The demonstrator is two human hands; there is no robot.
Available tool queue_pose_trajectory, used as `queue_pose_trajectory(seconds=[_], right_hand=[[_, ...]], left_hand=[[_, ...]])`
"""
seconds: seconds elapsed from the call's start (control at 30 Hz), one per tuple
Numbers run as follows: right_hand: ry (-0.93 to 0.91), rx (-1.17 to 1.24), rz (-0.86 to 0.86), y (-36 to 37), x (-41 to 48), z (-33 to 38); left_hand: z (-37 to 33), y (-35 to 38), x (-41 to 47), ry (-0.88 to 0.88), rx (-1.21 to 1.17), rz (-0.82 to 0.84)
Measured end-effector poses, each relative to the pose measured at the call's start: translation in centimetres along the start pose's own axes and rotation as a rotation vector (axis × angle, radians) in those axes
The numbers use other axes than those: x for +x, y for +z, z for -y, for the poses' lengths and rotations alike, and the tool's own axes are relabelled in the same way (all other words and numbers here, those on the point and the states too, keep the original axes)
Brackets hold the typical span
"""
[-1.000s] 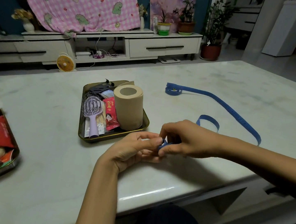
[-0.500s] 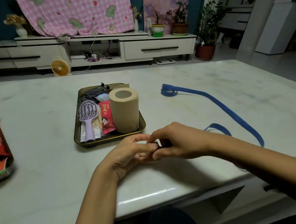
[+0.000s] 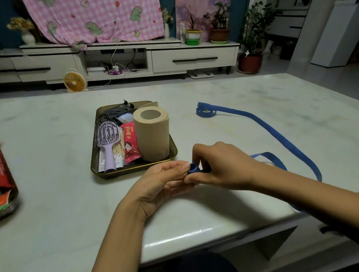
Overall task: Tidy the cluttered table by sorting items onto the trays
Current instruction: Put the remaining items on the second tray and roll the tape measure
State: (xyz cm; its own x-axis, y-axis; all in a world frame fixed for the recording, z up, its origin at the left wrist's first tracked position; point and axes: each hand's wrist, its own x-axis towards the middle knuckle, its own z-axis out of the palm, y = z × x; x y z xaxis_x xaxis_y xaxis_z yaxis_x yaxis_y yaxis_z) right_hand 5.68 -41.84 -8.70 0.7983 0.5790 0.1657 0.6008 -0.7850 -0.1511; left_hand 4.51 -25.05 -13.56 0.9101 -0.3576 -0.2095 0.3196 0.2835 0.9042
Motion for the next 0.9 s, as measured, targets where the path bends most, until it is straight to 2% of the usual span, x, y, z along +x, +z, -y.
queue_pose_trajectory(seconds=[0.1, 0.17, 0.47, 0.57, 0.77, 0.9], right_hand=[[-0.063, -0.094, -0.139, 1.7, -0.3, 0.3], [-0.07, -0.095, -0.153, 2.0, -0.2, 0.4], [-0.064, 0.529, 0.394, -1.1, 0.0, -0.6], [-0.07, 0.597, 0.469, -1.4, -0.2, -1.0], [-0.001, 0.413, 0.37, -1.1, 0.0, -0.7], [-0.02, 0.061, 0.122, -0.4, -0.2, -0.1]], left_hand=[[0.3, 0.3, -0.1, 0.028, 0.001, -0.03], [0.3, 0.2, -0.1, 0.021, -0.008, -0.036], [-0.3, -0.7, -0.4, -0.06, 0.101, 0.13], [-0.3, -0.8, -0.5, -0.068, 0.151, 0.151], [-0.1, -0.6, -0.3, -0.014, 0.054, 0.044], [0.1, -0.1, -0.3, 0.011, 0.011, 0.02]])
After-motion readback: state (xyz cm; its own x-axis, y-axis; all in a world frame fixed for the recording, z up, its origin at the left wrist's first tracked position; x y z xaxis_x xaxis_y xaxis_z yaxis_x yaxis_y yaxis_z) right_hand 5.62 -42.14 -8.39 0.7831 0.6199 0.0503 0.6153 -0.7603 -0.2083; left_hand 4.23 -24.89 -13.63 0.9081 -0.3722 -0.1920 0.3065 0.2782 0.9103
